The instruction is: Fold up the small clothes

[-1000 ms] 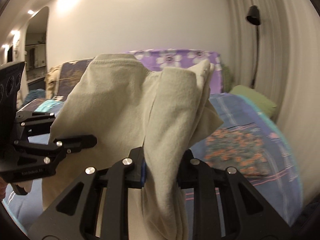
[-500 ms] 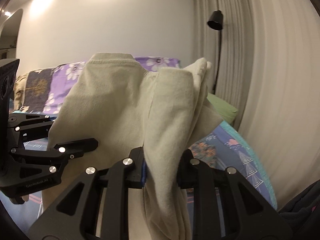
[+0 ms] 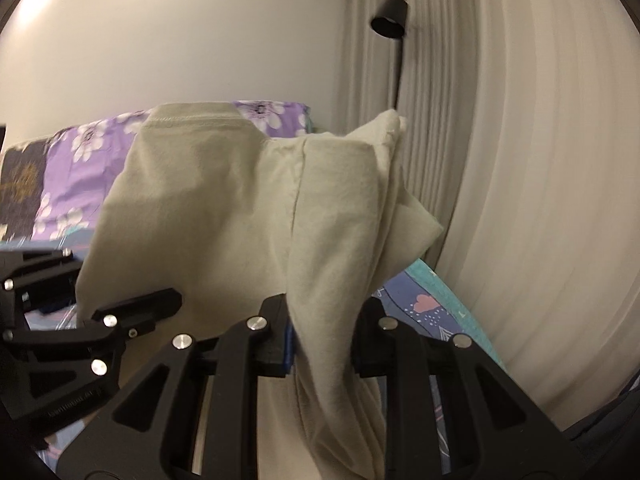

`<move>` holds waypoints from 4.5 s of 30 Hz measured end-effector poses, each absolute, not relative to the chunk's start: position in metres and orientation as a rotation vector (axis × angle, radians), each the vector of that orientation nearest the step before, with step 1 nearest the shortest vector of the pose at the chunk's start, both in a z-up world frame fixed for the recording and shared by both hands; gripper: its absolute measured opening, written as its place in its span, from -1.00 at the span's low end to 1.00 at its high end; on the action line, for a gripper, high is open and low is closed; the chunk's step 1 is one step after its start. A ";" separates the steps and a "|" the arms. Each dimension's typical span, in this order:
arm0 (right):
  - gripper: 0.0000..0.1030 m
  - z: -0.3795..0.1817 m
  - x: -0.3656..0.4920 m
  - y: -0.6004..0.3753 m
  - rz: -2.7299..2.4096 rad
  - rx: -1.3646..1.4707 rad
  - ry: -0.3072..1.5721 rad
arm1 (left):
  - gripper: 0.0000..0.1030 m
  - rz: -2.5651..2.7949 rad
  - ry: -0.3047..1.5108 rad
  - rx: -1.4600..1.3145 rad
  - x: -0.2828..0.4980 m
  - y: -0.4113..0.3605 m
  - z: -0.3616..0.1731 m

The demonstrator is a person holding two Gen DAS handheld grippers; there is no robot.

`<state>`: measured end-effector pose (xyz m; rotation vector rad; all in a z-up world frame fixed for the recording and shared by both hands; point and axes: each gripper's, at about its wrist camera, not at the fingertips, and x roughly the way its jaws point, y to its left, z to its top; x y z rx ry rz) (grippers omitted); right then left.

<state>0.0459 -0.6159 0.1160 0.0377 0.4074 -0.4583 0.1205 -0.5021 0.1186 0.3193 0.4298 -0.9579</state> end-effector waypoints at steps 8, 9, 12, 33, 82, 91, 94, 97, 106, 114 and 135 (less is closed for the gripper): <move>-0.61 0.089 0.087 -0.650 -0.507 0.044 0.481 | -0.52 -0.936 0.511 0.312 0.157 -0.540 0.089; -0.61 0.085 0.094 -0.654 -0.507 0.045 0.489 | -0.50 -0.929 0.517 0.315 0.163 -0.543 0.085; -0.04 0.067 0.125 -0.672 -0.557 0.055 0.512 | 0.08 -0.843 0.540 0.353 0.185 -0.557 0.063; -0.11 -0.070 0.112 -0.685 -0.672 0.229 0.716 | 0.32 -0.752 0.640 0.420 0.199 -0.538 -0.052; 0.96 0.058 -0.158 -0.413 -0.596 0.175 0.413 | 0.97 -0.767 0.422 0.211 -0.027 -0.271 0.068; 0.96 0.056 -0.160 -0.408 -0.596 0.169 0.427 | 0.97 -0.804 0.399 0.228 -0.042 -0.268 0.072; 0.96 0.056 -0.162 -0.405 -0.601 0.170 0.428 | 0.97 -0.812 0.405 0.225 -0.044 -0.266 0.072; 0.96 0.054 -0.162 -0.404 -0.612 0.165 0.436 | 0.97 -0.816 0.401 0.240 -0.046 -0.267 0.070; 0.96 0.055 -0.161 -0.407 -0.627 0.178 0.435 | 0.97 -0.814 0.407 0.257 -0.046 -0.268 0.067; 0.96 0.052 -0.161 -0.411 -0.649 0.170 0.434 | 0.97 -0.829 0.412 0.275 -0.047 -0.272 0.064; 0.96 0.043 -0.159 -0.419 -0.652 0.188 0.455 | 0.97 -0.834 0.446 0.286 -0.043 -0.280 0.053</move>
